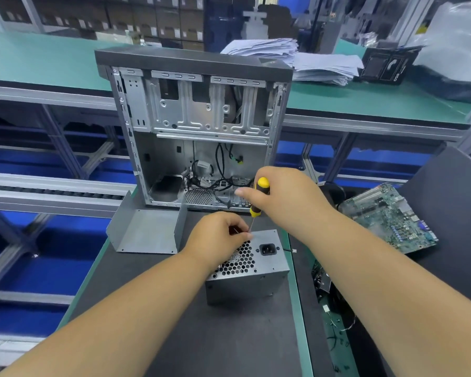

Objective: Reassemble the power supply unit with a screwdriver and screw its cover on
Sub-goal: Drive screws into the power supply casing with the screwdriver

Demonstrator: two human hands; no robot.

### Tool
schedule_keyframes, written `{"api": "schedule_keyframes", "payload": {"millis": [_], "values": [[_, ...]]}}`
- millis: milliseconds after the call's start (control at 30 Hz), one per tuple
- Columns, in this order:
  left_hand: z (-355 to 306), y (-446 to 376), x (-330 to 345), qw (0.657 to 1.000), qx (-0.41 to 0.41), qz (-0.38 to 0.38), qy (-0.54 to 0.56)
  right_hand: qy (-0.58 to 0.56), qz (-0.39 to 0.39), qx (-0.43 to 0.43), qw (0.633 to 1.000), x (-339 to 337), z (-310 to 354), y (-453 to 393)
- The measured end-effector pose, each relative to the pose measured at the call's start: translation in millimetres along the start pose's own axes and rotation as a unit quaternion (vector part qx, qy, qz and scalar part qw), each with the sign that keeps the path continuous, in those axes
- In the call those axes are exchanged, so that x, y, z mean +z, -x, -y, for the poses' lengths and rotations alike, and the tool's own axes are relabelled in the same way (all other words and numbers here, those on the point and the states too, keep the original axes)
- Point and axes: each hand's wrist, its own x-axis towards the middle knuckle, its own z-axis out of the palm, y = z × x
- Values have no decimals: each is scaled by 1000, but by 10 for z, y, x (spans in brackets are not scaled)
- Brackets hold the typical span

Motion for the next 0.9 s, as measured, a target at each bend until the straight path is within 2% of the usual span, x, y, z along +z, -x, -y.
{"api": "schedule_keyframes", "payload": {"millis": [133,233,333,533,700,900], "values": [[7,14,-22,999,8,33,-1,-106,-4,31,994,-31,-53,-27],[-1,-9,-78,994,-12,105,-9,-145,2,36,989,-84,-97,-14],[-30,-47,-98,989,-41,140,29,-162,-1,42,986,-123,-121,-1],[-23,-55,-71,994,-25,93,58,-187,-24,30,982,-212,-113,18],[-38,-56,-89,989,-18,65,131,-199,-42,35,978,-223,-130,14],[16,-14,-181,974,-43,0,224,-301,-89,60,948,-154,-206,42]]}}
